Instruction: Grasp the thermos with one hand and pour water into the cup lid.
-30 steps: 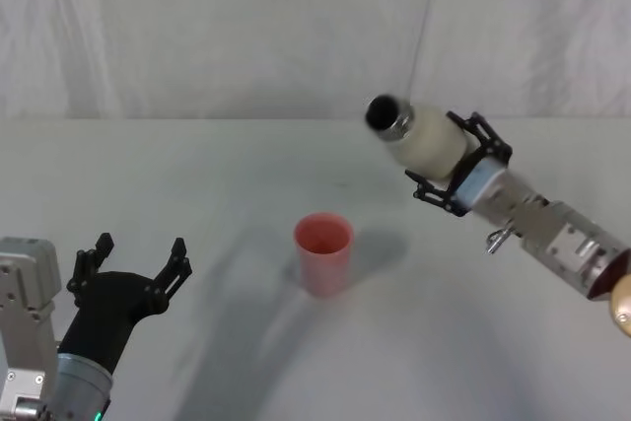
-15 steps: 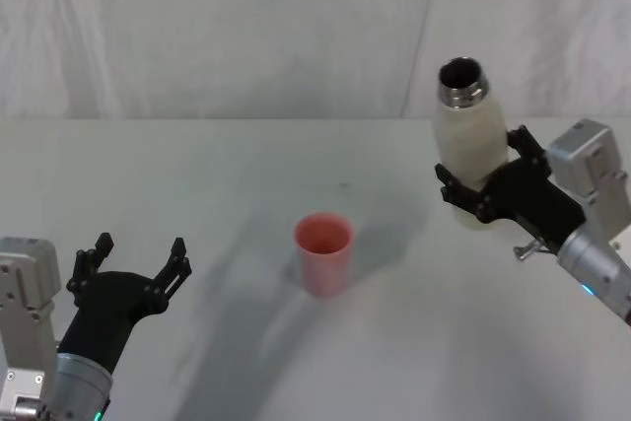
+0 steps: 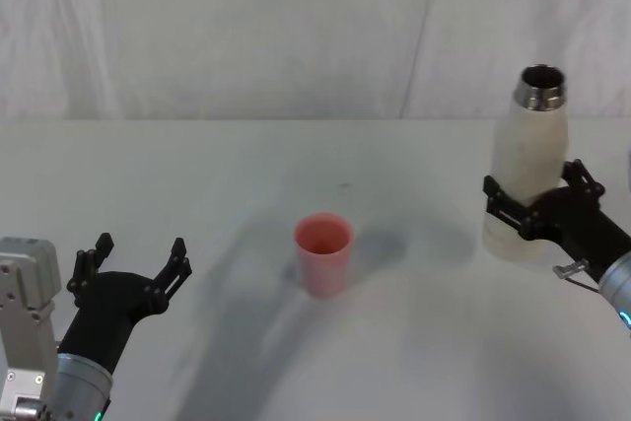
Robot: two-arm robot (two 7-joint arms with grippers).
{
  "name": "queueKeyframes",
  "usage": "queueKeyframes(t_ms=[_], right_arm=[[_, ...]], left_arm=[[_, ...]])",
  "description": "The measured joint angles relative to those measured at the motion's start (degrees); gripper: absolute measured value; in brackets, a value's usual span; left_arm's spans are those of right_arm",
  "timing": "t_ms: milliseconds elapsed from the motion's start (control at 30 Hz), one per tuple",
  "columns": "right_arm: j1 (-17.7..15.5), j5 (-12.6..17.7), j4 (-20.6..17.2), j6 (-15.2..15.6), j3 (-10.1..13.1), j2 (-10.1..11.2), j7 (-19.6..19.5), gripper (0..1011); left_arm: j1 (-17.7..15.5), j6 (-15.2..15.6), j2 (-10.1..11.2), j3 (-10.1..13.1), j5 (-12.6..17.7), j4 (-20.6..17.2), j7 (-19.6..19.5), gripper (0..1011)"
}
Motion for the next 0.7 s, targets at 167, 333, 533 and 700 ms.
queueKeyframes(t_ms=[167,333,533,700], right_arm=[[-1.89,2.34,-1.24,0.52,1.11,-0.5,-0.67,950],[-3.17,4.78,-1.96,0.7,1.5,-1.1,-0.79,950],[-4.16,7.1,-2.28,0.27,1.09,-1.51,-0.36,950],[-4.03,7.69,-1.84,-0.69,-0.06,-1.37,0.11,950]], left_arm=[[0.0,0.0,0.0,0.0,0.0,0.0,0.0,1001],[0.0,0.0,0.0,0.0,0.0,0.0,0.0,1001],[0.0,0.0,0.0,0.0,0.0,0.0,0.0,1001],[0.0,0.0,0.0,0.0,0.0,0.0,0.0,1001]])
